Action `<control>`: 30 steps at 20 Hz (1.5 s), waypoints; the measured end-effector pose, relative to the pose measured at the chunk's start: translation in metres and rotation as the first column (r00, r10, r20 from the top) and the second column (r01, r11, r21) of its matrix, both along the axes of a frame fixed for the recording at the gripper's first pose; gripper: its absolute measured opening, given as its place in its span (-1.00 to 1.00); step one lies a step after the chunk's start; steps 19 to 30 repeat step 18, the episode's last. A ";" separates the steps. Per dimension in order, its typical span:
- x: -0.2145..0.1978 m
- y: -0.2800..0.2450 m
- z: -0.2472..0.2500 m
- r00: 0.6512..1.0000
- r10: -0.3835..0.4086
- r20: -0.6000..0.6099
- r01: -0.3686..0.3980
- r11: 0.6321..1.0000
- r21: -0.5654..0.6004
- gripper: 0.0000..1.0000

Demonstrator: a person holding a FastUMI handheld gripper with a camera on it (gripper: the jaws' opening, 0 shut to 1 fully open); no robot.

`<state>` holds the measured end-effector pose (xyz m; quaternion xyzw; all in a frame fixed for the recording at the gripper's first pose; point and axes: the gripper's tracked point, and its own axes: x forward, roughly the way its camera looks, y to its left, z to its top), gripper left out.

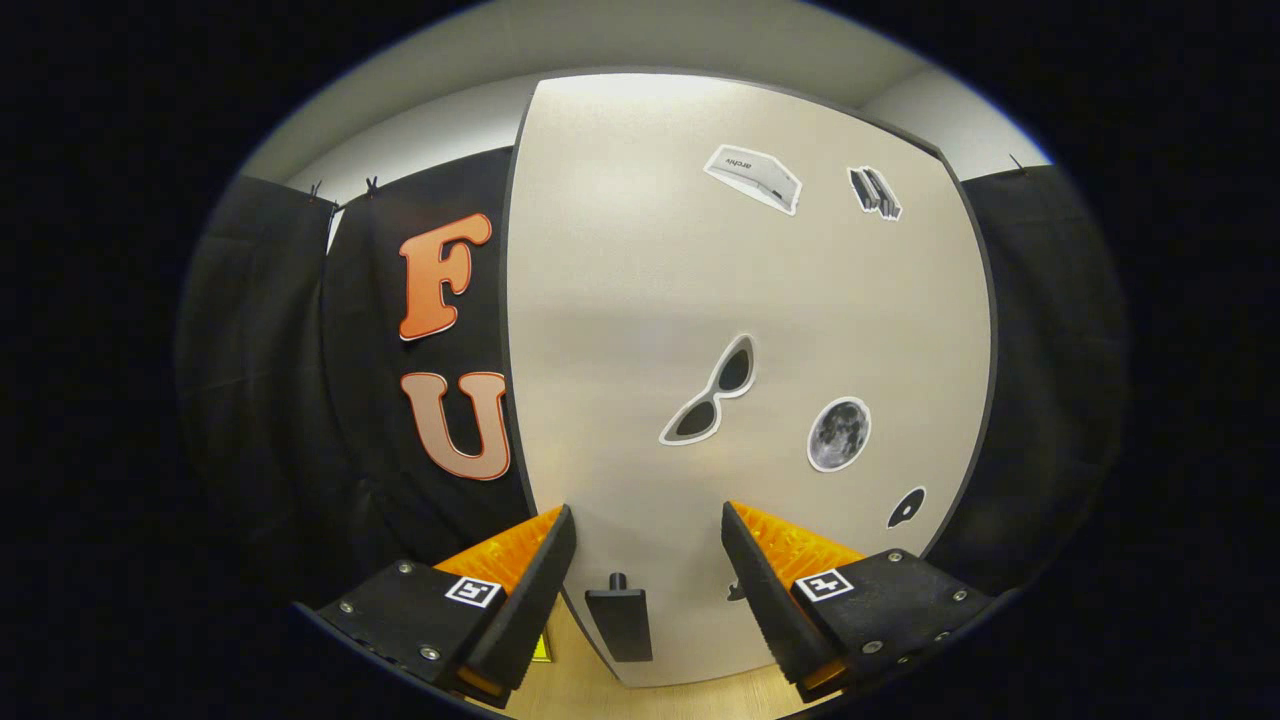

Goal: Open the shoe cabinet door, grab the shoes and put them into the shoe cabinet, then close the shoe cabinet door.

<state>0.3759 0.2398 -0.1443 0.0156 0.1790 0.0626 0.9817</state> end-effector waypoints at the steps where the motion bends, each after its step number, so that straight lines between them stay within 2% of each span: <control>1: 0.001 0.001 0.002 1.000 -0.004 -0.016 0.004 1.000 -0.001 0.83; 4: -0.018 -0.014 0.031 1.000 0.001 0.003 -0.001 1.000 0.028 0.83; 9: -0.066 -0.059 0.095 0.996 -0.032 0.083 0.033 0.999 -0.018 0.83; 14: -0.115 -0.120 0.147 0.984 -0.078 0.161 0.100 0.986 -0.133 0.83; 18: -0.141 -0.158 0.162 0.977 -0.120 0.176 0.153 0.971 -0.184 0.83; 30: -0.141 -0.158 0.162 0.977 -0.120 0.176 0.153 0.971 -0.184 0.83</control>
